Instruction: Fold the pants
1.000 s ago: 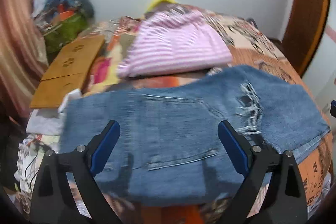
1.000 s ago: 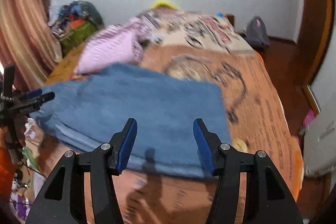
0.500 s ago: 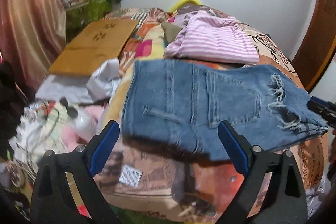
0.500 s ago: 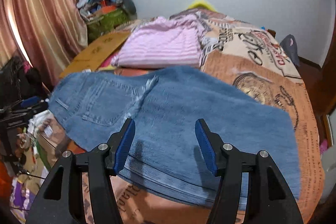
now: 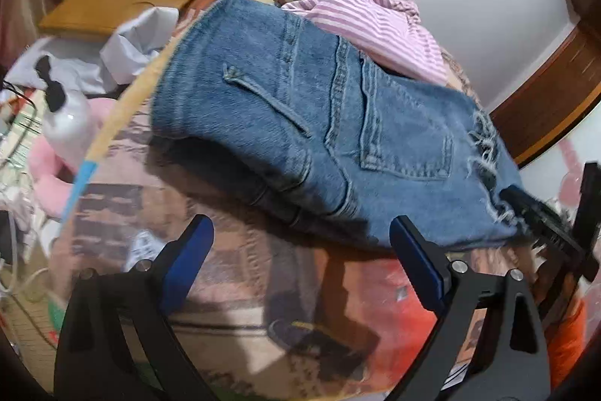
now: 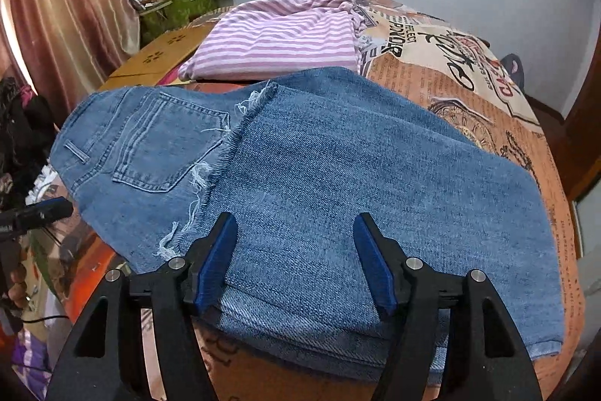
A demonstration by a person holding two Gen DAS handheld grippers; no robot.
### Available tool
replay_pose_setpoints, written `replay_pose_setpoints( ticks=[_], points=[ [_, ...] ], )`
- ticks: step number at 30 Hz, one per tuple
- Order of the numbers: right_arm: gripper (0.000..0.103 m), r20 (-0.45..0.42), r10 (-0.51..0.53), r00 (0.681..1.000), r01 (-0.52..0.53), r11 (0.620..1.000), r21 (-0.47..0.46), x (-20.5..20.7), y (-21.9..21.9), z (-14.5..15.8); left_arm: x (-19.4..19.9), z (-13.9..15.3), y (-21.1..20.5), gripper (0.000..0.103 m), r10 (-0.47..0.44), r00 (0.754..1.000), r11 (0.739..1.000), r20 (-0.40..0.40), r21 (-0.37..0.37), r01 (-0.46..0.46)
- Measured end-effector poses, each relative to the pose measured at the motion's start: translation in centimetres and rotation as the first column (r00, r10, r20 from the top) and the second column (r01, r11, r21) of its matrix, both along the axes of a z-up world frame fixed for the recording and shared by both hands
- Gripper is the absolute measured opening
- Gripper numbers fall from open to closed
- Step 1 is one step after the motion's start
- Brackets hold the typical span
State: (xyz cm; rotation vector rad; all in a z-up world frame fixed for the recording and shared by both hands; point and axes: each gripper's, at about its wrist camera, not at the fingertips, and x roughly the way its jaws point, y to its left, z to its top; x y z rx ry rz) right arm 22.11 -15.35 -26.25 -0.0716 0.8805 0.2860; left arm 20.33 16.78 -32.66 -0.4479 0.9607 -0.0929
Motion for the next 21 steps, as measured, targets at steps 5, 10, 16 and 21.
replay_pose_setpoints(
  ticks=[5, 10, 16, 21],
  points=[
    [0.063, -0.003, 0.004, 1.0, -0.003, 1.0, 0.007, 0.1, -0.1, 0.0, 1.5, -0.4, -0.4, 0.096, 0.001, 1.0, 1.0, 0.01, -0.024, -0.001],
    [0.063, -0.004, 0.008, 1.0, -0.008, 1.0, 0.011, 0.3, -0.1, 0.0, 3.1, -0.8, -0.5, 0.096, 0.032, 0.999, 0.999, 0.003, 0.0, -0.032],
    [0.064, -0.003, 0.012, 1.0, -0.012, 1.0, 0.016, 0.3, -0.1, -0.1, 4.5, -0.4, 0.9, 0.097, 0.142, 0.99, 0.985, -0.008, -0.101, -0.142],
    [0.064, 0.001, 0.01, 1.0, -0.01, 1.0, 0.02, 0.2, -0.1, -0.1, 5.4, 0.1, 1.7, 0.093, 0.22, 0.975, 0.968, 0.001, -0.123, -0.218]
  ],
)
